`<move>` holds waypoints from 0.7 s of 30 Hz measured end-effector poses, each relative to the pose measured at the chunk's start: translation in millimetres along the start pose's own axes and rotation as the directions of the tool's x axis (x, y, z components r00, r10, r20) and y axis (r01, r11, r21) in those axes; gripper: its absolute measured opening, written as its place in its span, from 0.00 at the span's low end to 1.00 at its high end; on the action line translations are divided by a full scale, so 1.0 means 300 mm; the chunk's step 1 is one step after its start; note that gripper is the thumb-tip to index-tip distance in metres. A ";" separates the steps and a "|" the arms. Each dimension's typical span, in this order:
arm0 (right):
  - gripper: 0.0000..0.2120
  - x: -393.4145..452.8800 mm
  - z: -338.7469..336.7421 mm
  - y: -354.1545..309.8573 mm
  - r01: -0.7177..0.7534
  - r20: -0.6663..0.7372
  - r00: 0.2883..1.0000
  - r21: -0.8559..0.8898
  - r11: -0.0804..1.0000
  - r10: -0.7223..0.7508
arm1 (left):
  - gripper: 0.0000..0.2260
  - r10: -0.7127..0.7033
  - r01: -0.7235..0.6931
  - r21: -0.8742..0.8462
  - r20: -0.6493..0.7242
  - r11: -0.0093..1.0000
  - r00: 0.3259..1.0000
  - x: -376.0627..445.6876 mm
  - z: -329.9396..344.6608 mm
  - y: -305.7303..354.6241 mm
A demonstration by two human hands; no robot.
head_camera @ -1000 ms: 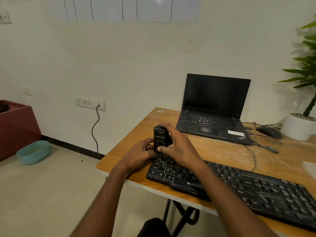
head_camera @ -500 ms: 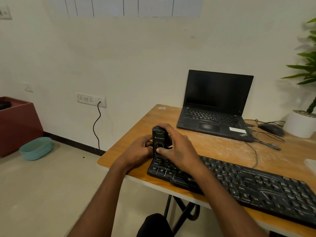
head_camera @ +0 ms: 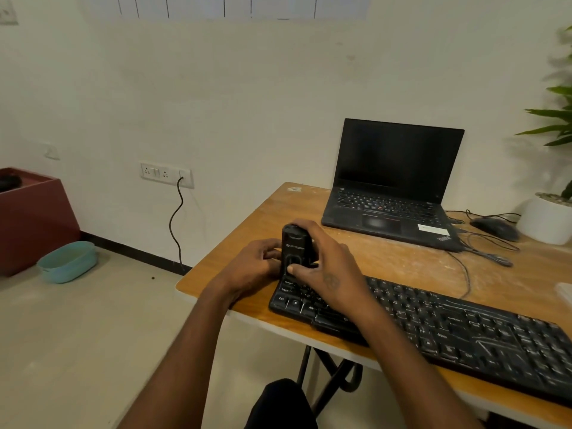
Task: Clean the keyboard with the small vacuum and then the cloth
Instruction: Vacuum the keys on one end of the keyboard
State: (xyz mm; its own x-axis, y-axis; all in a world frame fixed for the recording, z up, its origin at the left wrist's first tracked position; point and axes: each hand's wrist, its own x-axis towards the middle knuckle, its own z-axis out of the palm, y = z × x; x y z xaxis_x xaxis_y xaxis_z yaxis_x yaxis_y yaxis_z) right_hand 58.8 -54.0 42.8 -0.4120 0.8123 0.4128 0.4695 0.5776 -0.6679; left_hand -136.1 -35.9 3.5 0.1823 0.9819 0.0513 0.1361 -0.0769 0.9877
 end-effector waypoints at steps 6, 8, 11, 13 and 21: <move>0.34 -0.059 -0.077 0.027 -0.027 -0.019 0.999 -0.012 1.000 0.027 | 0.23 -0.033 0.033 -0.009 -0.002 0.999 0.999 0.006 -0.016 -0.005; 0.35 -0.097 -0.117 0.045 -0.054 -0.046 0.998 -0.004 0.999 0.054 | 0.21 -0.037 0.037 0.010 -0.013 0.999 0.999 0.003 -0.012 0.003; 0.35 -0.109 -0.117 0.039 -0.073 -0.061 0.995 0.007 0.997 0.073 | 0.21 -0.034 0.034 0.017 -0.018 0.999 0.999 0.009 -0.014 0.000; 0.34 -0.088 -0.076 0.009 -0.046 -0.037 0.998 -0.006 0.999 0.046 | 0.21 -0.033 0.034 0.013 -0.007 0.999 0.999 0.011 -0.017 -0.009; 0.34 -0.070 -0.023 -0.028 -0.017 0.008 1.000 0.005 1.000 0.017 | 0.19 -0.019 0.019 0.006 0.016 1.000 1.000 -0.003 -0.012 0.003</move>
State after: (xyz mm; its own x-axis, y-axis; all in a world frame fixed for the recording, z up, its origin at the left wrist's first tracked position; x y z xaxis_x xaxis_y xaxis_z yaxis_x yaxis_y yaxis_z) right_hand 68.9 -75.3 44.2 -0.4105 0.8212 0.3964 0.4728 0.5634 -0.6775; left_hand -139.6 -36.4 4.7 0.1955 0.9802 0.0303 0.1451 -0.0595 0.9876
